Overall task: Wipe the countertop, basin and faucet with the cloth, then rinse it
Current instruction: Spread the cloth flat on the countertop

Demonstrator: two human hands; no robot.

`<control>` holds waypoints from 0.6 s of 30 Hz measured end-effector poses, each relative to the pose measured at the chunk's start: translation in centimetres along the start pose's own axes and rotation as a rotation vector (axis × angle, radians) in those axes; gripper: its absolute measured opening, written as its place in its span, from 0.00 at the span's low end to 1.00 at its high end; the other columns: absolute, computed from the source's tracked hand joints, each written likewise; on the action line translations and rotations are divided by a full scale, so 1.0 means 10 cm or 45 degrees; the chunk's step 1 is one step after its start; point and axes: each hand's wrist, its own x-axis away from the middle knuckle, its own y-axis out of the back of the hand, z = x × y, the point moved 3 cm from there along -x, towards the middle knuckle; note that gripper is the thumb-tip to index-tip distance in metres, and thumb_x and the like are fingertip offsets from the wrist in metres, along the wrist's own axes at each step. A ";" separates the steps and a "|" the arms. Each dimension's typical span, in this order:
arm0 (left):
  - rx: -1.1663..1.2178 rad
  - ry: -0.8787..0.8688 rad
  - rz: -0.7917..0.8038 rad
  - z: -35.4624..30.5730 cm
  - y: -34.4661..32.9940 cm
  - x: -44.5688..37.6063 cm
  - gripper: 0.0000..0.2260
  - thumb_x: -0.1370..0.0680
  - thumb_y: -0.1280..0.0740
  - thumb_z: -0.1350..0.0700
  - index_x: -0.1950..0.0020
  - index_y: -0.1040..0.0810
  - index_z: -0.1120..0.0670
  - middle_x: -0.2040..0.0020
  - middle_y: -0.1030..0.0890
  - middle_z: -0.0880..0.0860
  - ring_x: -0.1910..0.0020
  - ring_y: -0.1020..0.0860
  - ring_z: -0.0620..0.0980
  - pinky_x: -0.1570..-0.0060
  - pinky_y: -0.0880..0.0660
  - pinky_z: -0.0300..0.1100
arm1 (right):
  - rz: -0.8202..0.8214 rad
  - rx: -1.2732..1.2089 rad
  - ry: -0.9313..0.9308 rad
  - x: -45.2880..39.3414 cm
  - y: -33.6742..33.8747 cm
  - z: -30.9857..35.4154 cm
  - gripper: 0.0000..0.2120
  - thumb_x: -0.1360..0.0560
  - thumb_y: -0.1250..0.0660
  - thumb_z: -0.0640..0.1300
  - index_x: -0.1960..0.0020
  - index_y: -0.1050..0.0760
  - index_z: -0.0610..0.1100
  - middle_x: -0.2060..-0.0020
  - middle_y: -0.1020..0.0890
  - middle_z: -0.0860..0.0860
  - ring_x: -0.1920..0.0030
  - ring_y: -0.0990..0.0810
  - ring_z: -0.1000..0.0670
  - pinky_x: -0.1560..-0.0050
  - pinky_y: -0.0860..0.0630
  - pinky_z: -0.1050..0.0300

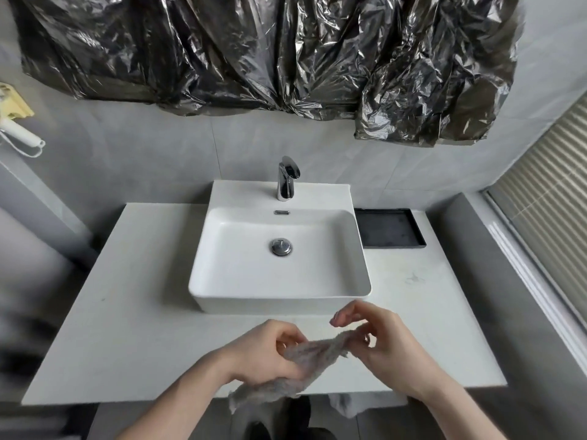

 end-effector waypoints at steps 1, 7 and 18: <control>-0.021 -0.069 -0.102 -0.01 -0.01 -0.01 0.12 0.33 0.26 0.51 0.51 0.18 0.45 0.56 0.16 0.44 0.60 0.21 0.38 0.56 0.22 0.42 | -0.004 0.064 -0.026 0.03 0.00 -0.08 0.21 0.27 0.34 0.31 0.49 0.21 0.58 0.51 0.17 0.57 0.57 0.17 0.52 0.57 0.20 0.57; -0.159 -0.329 -0.477 -0.15 -0.09 -0.12 0.10 0.31 0.25 0.48 0.58 0.24 0.49 0.59 0.19 0.46 0.56 0.26 0.41 0.55 0.26 0.38 | 0.058 0.247 -0.254 0.16 0.10 -0.43 0.16 0.27 0.31 0.36 0.49 0.20 0.58 0.56 0.16 0.61 0.63 0.19 0.57 0.59 0.20 0.59; -0.702 -0.267 -0.450 -0.35 -0.30 -0.64 0.09 0.26 0.36 0.46 0.48 0.31 0.42 0.54 0.24 0.43 0.51 0.26 0.46 0.52 0.32 0.42 | -0.013 0.236 -0.333 0.04 0.61 -1.04 0.11 0.28 0.23 0.46 0.62 0.25 0.49 0.77 0.23 0.55 0.76 0.29 0.57 0.74 0.35 0.66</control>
